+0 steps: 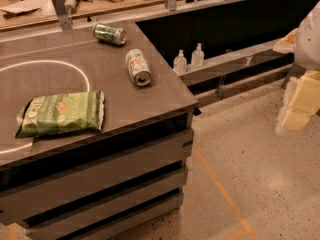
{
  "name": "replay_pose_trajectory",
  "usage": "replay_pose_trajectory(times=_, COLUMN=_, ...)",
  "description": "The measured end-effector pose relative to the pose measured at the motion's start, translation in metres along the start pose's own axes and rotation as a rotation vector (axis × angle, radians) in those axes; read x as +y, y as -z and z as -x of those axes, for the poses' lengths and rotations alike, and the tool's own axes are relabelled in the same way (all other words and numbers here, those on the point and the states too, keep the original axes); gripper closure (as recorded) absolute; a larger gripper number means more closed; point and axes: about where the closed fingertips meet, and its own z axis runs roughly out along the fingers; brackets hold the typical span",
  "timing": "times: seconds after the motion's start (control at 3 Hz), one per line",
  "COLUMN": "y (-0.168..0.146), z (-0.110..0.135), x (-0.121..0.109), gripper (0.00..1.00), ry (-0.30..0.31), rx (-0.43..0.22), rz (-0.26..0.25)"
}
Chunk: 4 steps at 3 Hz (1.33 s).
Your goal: Place green can upright
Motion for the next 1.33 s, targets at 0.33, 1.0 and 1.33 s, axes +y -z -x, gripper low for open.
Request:
replay_pose_trajectory(times=0.33, y=-0.006, z=0.014, x=-0.011, gripper=0.0, ry=0.013, rx=-0.007, rz=-0.008)
replay_pose_trajectory(times=1.0, y=-0.016, z=0.038, x=-0.032, gripper=0.0, ry=0.049, rx=-0.042, rz=-0.021)
replay_pose_trajectory(times=1.33, y=-0.033, z=0.071, x=-0.075, gripper=0.0, ry=0.081, rx=-0.067, rz=-0.037)
